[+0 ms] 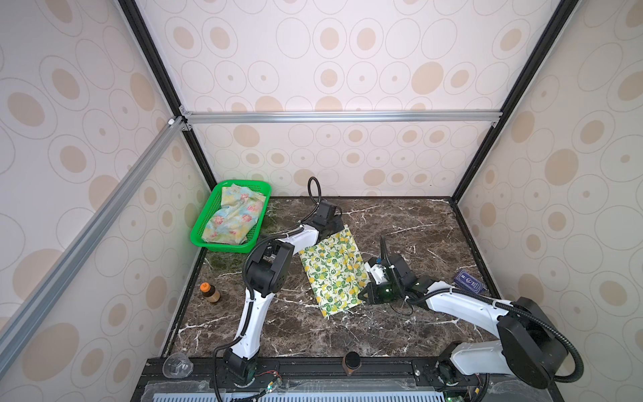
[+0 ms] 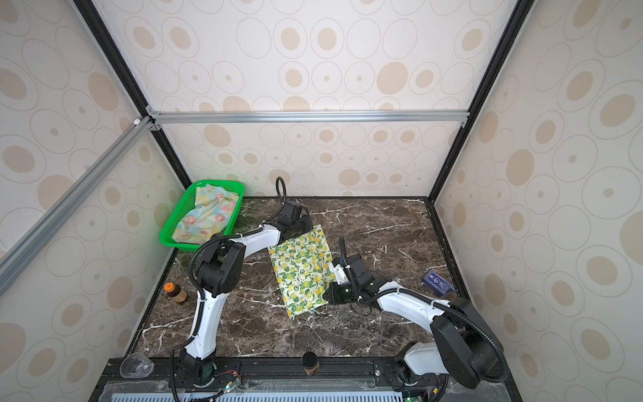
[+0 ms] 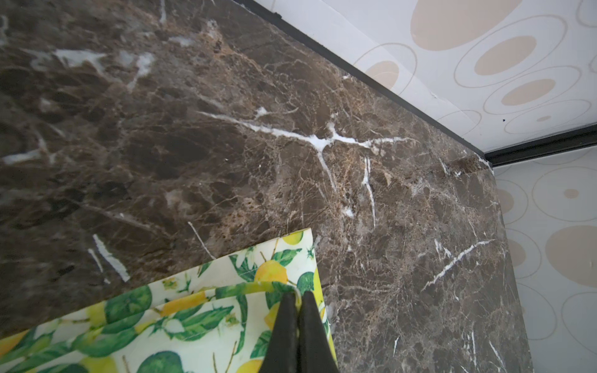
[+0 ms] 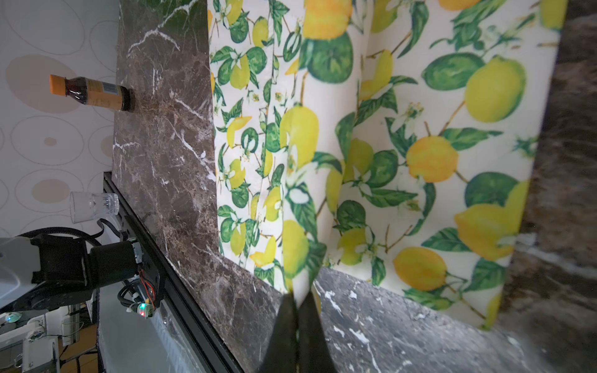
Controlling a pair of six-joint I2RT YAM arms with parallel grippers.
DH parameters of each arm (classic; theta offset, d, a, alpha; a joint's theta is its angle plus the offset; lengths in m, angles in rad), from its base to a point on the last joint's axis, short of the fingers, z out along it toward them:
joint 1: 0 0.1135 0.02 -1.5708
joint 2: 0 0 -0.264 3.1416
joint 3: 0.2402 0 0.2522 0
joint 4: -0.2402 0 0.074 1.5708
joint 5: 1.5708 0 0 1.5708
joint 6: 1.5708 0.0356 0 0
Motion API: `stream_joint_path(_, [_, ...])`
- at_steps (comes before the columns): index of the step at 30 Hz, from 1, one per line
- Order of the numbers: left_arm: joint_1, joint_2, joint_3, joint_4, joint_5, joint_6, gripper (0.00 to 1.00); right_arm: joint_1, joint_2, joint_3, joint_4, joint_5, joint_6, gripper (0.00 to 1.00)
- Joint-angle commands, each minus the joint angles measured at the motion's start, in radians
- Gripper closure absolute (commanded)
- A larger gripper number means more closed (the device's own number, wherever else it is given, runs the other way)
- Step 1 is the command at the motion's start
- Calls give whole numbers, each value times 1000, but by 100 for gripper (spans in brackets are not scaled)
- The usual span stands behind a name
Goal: Fold and stack the skirts
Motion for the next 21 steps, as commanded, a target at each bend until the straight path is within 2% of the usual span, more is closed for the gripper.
stream_joint_path(1, [0,17,46,44,-5,-26,100,-10,7,0,-54,16,-29,100])
stream_joint_path(21, [4,23,39,62,-27,-40,100,-25,23,66,-140,103,-93,100])
